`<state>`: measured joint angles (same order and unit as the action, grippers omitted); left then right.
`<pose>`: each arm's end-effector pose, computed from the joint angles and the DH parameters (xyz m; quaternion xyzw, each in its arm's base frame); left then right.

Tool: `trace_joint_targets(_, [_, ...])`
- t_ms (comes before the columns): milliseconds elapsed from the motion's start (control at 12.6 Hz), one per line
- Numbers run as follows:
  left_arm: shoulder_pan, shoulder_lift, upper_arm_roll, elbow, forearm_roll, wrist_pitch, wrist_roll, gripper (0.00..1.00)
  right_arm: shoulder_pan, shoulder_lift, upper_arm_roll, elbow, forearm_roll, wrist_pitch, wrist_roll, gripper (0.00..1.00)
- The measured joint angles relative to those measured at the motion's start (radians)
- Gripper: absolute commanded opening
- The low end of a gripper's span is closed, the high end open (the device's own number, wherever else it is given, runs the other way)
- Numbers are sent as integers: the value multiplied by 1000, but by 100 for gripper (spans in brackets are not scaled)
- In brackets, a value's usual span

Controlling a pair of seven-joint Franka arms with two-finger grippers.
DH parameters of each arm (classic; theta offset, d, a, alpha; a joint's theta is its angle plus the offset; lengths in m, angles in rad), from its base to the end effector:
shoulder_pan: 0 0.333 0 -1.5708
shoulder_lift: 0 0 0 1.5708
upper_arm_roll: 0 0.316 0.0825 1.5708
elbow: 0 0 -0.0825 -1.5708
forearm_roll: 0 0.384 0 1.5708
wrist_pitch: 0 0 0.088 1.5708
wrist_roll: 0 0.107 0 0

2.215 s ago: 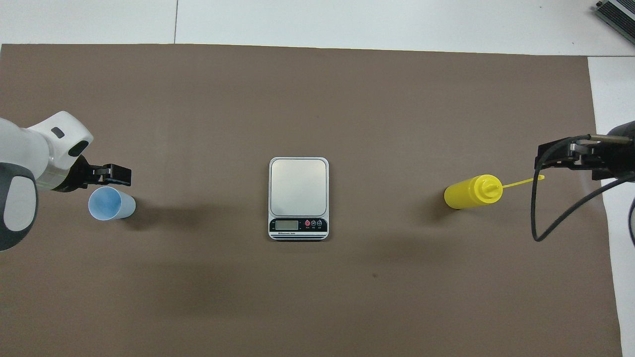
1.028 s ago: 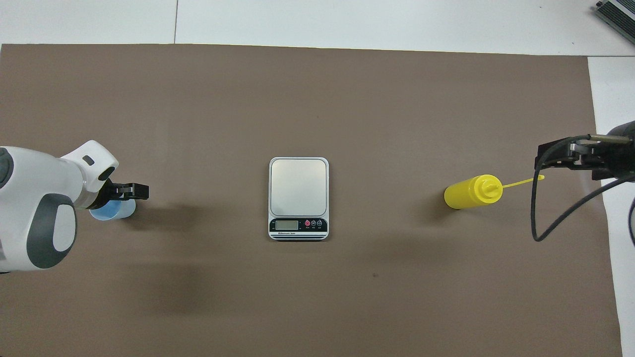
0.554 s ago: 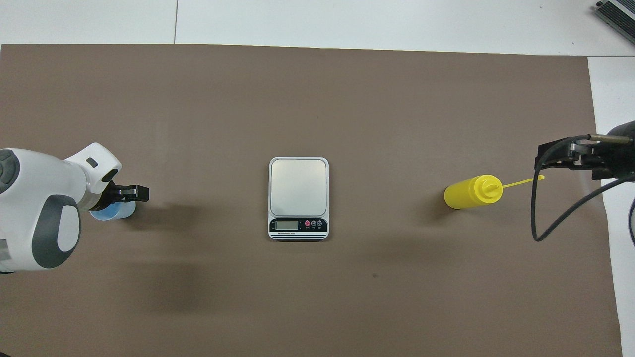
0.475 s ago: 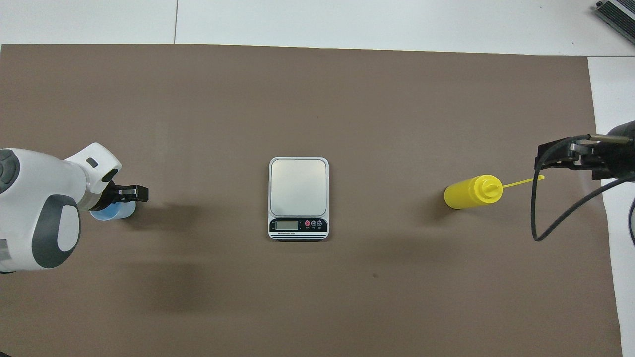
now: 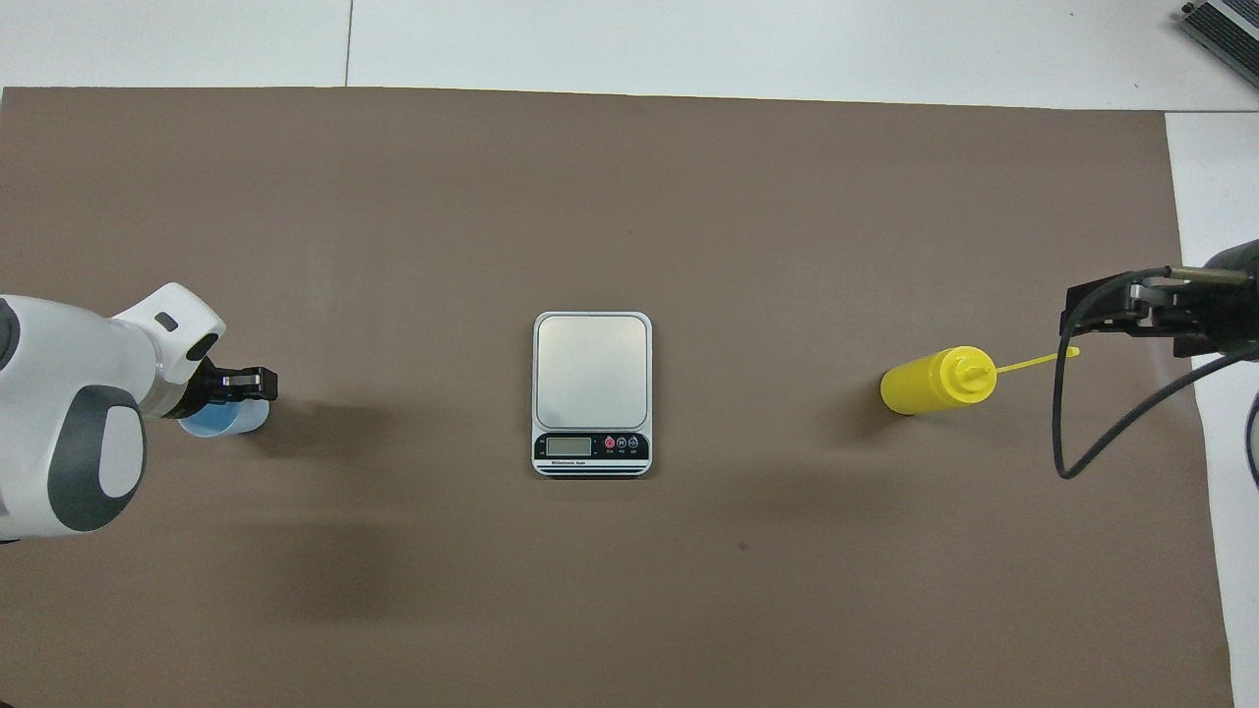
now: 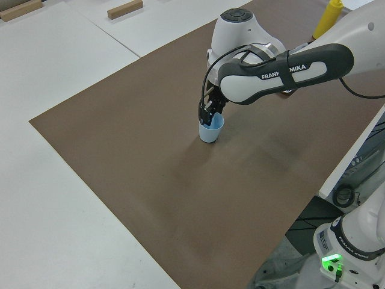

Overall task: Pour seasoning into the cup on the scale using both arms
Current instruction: 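Close the left gripper around the light blue cup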

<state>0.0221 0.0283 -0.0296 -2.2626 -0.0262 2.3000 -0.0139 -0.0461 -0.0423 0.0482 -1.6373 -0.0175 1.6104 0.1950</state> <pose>0.5234 -0.0045 0.3491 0.9999 0.0119 0.0044 0.0103 0.5446 -0.0001 0.6197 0.9953 -0.0960 0.0086 0.0090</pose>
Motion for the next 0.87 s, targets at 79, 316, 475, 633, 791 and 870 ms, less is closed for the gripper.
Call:
trace_joint_targets(79, [0, 0, 0, 0, 0, 0, 0, 45, 0, 0, 0, 0, 0, 0, 0, 100])
trace_joint_targets(316, [0, 1, -1, 0, 0, 0, 0, 24, 0, 0, 0, 0, 0, 0, 0, 100])
trace_joint_targets(475, [0, 1, -2, 0, 0, 0, 0, 20, 0, 0, 0, 0, 0, 0, 0, 100])
trace_joint_targets(633, [0, 1, -3, 0, 0, 0, 0, 13, 0, 0, 0, 0, 0, 0, 0, 100])
trace_joint_targets(791, [0, 1, -4, 0, 0, 0, 0, 5, 0, 0, 0, 0, 0, 0, 0, 100])
trace_joint_targets(870, [0, 1, -4, 0, 0, 0, 0, 0, 0, 0, 0, 0, 0, 0, 0, 100])
